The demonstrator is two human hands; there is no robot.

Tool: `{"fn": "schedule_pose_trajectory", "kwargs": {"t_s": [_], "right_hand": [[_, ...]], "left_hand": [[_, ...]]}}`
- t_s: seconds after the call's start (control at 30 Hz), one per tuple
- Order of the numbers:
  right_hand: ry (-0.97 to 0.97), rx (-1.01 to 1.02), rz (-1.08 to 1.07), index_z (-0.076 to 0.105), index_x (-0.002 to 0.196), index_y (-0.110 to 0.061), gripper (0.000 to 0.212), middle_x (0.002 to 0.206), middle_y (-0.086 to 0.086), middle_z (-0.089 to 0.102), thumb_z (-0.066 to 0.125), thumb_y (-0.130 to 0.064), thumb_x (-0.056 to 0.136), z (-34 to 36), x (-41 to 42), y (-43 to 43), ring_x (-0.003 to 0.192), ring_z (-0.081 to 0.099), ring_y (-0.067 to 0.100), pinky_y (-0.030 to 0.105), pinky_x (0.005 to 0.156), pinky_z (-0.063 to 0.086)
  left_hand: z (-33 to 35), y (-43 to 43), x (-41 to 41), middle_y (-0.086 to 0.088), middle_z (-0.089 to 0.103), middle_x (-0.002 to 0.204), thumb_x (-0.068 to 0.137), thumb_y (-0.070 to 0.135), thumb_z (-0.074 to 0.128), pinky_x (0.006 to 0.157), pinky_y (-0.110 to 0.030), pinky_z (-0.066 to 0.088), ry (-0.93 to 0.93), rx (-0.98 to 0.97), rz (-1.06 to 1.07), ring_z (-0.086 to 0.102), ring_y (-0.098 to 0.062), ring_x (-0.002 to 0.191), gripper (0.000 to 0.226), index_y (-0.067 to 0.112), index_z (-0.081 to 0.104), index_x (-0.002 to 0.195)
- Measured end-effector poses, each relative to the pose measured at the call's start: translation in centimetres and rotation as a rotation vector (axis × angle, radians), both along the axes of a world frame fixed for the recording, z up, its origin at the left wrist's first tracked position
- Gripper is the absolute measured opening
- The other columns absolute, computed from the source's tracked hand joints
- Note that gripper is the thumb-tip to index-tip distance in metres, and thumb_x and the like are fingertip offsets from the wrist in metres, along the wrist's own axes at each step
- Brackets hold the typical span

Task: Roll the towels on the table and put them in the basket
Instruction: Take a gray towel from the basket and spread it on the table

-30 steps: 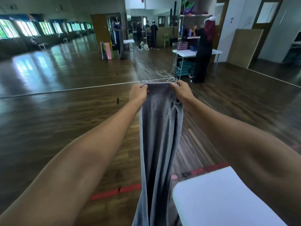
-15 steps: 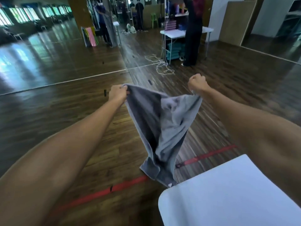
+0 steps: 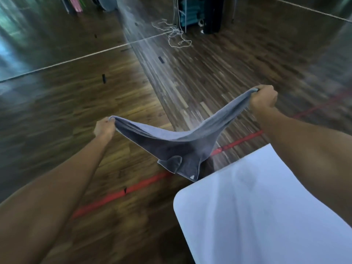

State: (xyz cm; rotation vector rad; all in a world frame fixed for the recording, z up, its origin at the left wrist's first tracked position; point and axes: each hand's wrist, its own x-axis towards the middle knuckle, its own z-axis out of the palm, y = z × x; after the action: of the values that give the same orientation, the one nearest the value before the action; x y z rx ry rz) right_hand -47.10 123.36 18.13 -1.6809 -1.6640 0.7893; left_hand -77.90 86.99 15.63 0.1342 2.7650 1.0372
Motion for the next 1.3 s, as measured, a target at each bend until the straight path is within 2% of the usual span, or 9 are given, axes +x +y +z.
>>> {"fn": "schedule_pose_trajectory", "kwargs": {"t_s": [0.07, 0.2, 0.33, 0.5, 0.63, 0.87, 1.03, 1.13, 1.3], "right_hand": [[0.142, -0.079, -0.117, 0.072, 0.103, -0.011, 0.034, 0.11, 0.015, 0.065, 0.042, -0.005, 0.09, -0.9, 2.3, 0.2, 0.099, 0.063, 0.032, 0.035, 0.082, 0.053], [0.233, -0.097, -0.305, 0.062, 0.059, -0.011, 0.035, 0.107, 0.014, 0.061, 0.039, 0.004, 0.081, -3.1, 7.4, -0.3, 0.075, 0.054, 0.022, 0.025, 0.065, 0.051], [0.205, -0.13, -0.273, 0.073, 0.087, -0.011, 0.041, 0.09, 0.008, 0.061, 0.036, 0.005, 0.082, -5.7, 13.1, -2.6, 0.086, 0.054, 0.023, 0.031, 0.089, 0.048], [0.077, -0.119, -0.277, 0.071, 0.075, -0.007, 0.039, 0.067, -0.007, 0.038, 0.036, 0.011, 0.081, -8.4, 21.1, -5.5, 0.086, 0.05, 0.023, 0.034, 0.097, 0.047], [-0.041, -0.145, -0.235, 0.074, 0.103, -0.003, 0.038, 0.099, 0.019, 0.069, 0.041, 0.007, 0.087, -10.0, 26.9, -7.6, 0.104, 0.061, 0.034, 0.028, 0.087, 0.046], [-0.335, -0.182, -0.061, 0.069, 0.105, 0.004, 0.026, 0.106, 0.025, 0.066, 0.048, 0.002, 0.09, -15.5, 34.6, -10.2, 0.102, 0.062, 0.042, 0.042, 0.091, 0.051], [-0.522, -0.169, 0.011, 0.062, 0.103, 0.013, 0.024, 0.105, 0.033, 0.061, 0.048, 0.001, 0.089, -18.0, 41.5, -10.0, 0.101, 0.06, 0.048, 0.048, 0.09, 0.049], [-0.598, -0.188, 0.062, 0.06, 0.103, 0.016, 0.023, 0.107, 0.036, 0.058, 0.048, 0.002, 0.089, -19.0, 44.2, -9.3, 0.103, 0.058, 0.051, 0.05, 0.091, 0.047], [-0.739, -0.123, 0.287, 0.058, 0.111, 0.015, 0.034, 0.113, 0.036, 0.056, 0.041, -0.011, 0.096, -19.9, 44.2, -9.3, 0.109, 0.049, 0.05, 0.052, 0.097, 0.041]], "left_hand": [[-1.3, -1.2, 2.0, -0.016, 0.055, 0.134, 0.099, 0.033, 0.044, 0.102, -0.038, 0.036, 0.039, -0.047, 0.073, 0.047, -0.036, 0.126, 0.036, 0.016, 0.063, 0.124], [-3.9, -3.9, 6.3, -0.014, 0.063, 0.123, 0.096, 0.021, 0.054, 0.087, -0.031, 0.04, -0.072, 0.242, 0.027, 0.056, -0.031, 0.116, 0.031, 0.006, 0.065, 0.121], [-5.7, -6.3, 11.5, -0.011, 0.065, 0.115, 0.092, 0.014, 0.059, 0.097, -0.032, 0.042, -0.138, 0.302, -0.11, 0.06, -0.025, 0.109, 0.029, -0.001, 0.067, 0.115], [-6.9, -7.6, 20.2, -0.002, 0.069, 0.092, 0.091, 0.011, 0.059, 0.081, -0.03, 0.043, -0.172, 0.271, -0.346, 0.062, -0.018, 0.087, 0.017, 0.019, 0.073, 0.087], [-9.5, -8.9, 26.1, 0.006, 0.069, 0.07, 0.091, 0.017, 0.059, 0.07, -0.034, 0.047, -0.199, 0.124, -0.493, 0.06, -0.013, 0.071, 0.031, 0.033, 0.071, 0.067], [-14.6, -11.9, 35.3, 0.007, 0.048, 0.057, 0.09, 0.025, 0.06, 0.055, -0.032, 0.035, -0.172, -0.132, -0.752, 0.038, -0.002, 0.05, 0.026, 0.021, 0.06, 0.064], [-16.6, -14.4, 42.4, 0.011, 0.038, 0.054, 0.09, 0.028, 0.057, 0.052, -0.031, 0.029, -0.216, -0.067, -0.845, 0.035, -0.004, 0.051, 0.038, 0.011, 0.051, 0.056], [-17.3, -14.9, 45.5, 0.009, 0.049, 0.059, 0.079, 0.045, 0.044, 0.059, -0.032, 0.038, -0.179, -0.104, -0.892, 0.044, -0.004, 0.057, 0.044, 0.008, 0.058, 0.061], [-19.3, -14.4, 46.9, 0.004, 0.058, 0.119, 0.086, 0.034, 0.048, 0.088, -0.026, 0.04, 0.025, -0.109, -1.037, 0.051, -0.011, 0.107, 0.034, 0.012, 0.065, 0.067]]}}
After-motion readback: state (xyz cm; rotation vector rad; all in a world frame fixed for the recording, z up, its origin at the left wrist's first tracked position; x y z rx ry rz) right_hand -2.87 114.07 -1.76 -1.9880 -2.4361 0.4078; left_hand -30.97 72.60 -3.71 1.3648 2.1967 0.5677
